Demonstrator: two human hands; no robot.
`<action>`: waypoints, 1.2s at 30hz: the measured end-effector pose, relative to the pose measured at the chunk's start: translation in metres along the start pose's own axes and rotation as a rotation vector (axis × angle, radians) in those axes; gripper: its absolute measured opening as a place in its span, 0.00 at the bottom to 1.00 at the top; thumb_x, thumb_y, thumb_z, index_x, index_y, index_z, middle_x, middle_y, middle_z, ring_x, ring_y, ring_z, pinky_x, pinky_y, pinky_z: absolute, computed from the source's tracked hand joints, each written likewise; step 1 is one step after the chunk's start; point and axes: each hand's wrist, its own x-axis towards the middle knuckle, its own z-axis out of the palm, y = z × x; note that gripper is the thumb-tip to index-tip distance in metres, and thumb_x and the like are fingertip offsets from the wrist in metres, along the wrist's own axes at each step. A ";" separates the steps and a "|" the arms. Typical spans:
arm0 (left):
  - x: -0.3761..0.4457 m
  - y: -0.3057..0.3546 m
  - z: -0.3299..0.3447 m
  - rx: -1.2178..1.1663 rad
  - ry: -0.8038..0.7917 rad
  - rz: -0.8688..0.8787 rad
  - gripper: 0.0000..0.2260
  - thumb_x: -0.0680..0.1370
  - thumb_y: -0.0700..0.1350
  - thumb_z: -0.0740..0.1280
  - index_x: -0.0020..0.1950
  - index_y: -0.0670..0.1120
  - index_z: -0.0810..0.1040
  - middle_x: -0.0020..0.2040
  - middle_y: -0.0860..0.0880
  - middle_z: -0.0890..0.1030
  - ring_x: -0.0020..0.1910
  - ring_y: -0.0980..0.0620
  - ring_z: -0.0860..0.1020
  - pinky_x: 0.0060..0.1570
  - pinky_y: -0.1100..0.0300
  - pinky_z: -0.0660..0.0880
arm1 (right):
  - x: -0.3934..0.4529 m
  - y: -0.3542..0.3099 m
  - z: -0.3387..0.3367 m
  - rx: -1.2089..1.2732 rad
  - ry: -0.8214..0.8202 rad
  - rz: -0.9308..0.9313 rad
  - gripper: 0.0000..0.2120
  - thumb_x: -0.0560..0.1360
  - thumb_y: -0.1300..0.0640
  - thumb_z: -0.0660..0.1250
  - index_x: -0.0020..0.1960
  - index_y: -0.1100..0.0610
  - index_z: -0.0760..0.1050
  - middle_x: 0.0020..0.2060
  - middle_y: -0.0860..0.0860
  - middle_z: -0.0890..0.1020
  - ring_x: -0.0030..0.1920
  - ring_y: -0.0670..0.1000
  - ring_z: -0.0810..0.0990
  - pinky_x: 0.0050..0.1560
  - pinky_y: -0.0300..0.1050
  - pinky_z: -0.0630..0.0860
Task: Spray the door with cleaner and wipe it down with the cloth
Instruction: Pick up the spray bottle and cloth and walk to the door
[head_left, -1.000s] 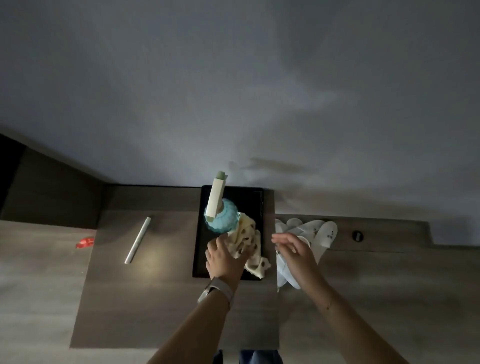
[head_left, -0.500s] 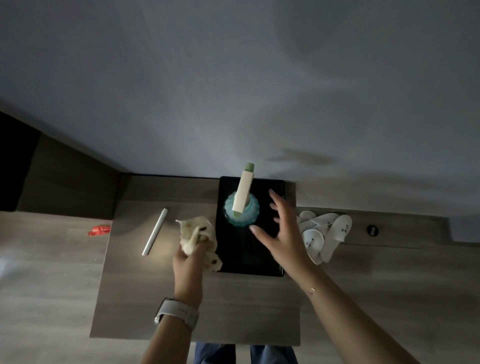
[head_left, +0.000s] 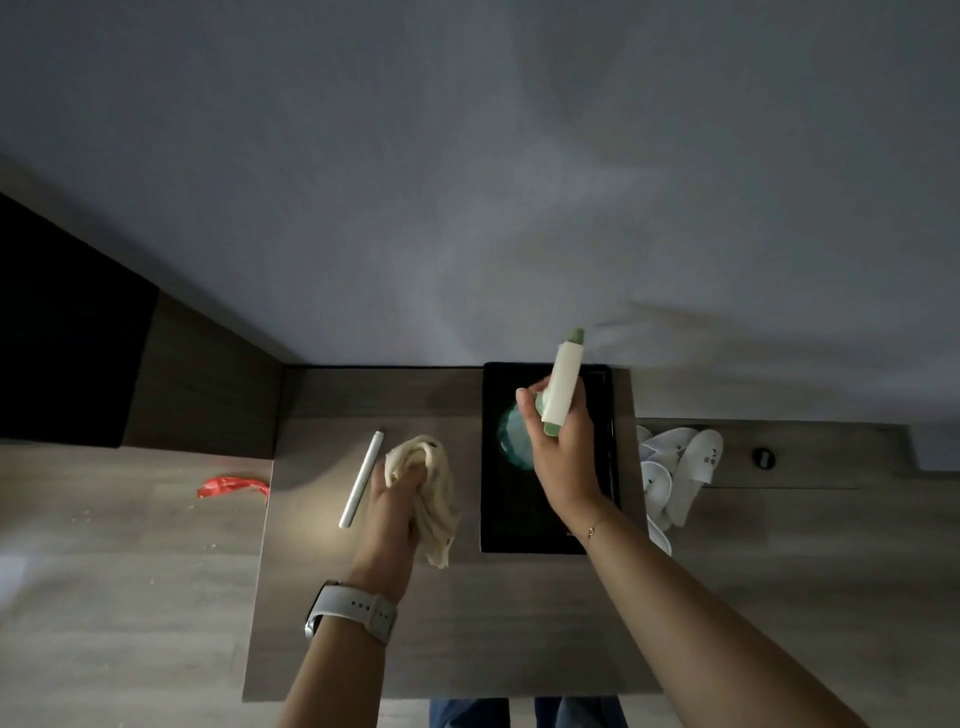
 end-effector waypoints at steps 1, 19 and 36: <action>-0.005 0.004 -0.002 0.010 -0.034 0.026 0.05 0.81 0.44 0.63 0.56 0.49 0.76 0.44 0.47 0.79 0.41 0.50 0.79 0.38 0.53 0.76 | -0.005 -0.007 -0.004 0.000 0.025 0.008 0.09 0.77 0.53 0.67 0.49 0.59 0.71 0.40 0.48 0.78 0.42 0.44 0.79 0.46 0.33 0.73; -0.180 0.074 0.165 0.482 -0.642 0.129 0.18 0.78 0.55 0.65 0.41 0.40 0.77 0.33 0.38 0.75 0.32 0.42 0.75 0.36 0.50 0.71 | -0.145 -0.190 -0.256 0.301 0.533 0.243 0.18 0.72 0.55 0.71 0.58 0.60 0.74 0.35 0.51 0.83 0.34 0.43 0.82 0.36 0.33 0.76; -0.443 -0.077 0.572 0.724 -1.189 0.589 0.16 0.83 0.44 0.61 0.35 0.44 0.75 0.27 0.54 0.77 0.26 0.59 0.76 0.29 0.70 0.71 | -0.240 -0.190 -0.673 0.180 1.047 -0.150 0.20 0.75 0.65 0.68 0.66 0.54 0.71 0.51 0.44 0.82 0.57 0.48 0.80 0.53 0.38 0.79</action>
